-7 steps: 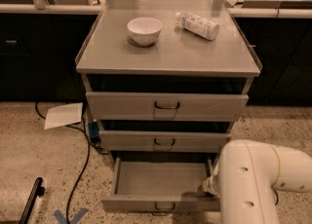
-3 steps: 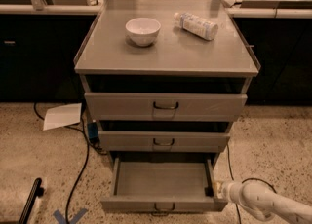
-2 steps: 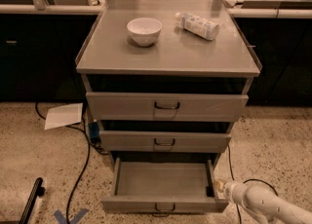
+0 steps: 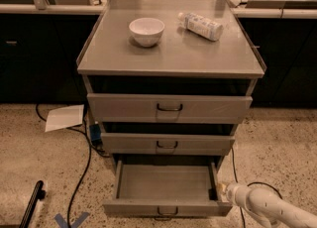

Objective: Open bottom drawer

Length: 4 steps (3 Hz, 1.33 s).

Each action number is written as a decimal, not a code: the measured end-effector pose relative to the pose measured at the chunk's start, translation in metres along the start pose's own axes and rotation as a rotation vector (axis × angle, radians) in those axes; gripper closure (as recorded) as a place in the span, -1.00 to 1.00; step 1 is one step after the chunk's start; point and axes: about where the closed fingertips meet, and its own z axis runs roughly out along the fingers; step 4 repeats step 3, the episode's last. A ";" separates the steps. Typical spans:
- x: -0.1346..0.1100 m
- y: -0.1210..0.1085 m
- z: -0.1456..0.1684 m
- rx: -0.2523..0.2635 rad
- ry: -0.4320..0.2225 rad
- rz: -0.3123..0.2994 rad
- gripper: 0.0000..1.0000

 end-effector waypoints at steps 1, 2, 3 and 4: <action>0.000 0.000 0.000 0.000 0.000 0.000 -0.78; 0.000 0.000 0.000 0.000 0.000 0.000 -1.00; 0.000 0.000 0.000 0.000 0.000 0.000 -1.00; 0.000 0.000 0.000 0.000 0.000 0.000 -1.00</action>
Offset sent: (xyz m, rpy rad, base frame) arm 0.0000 0.0000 0.0000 0.0000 0.0000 0.0000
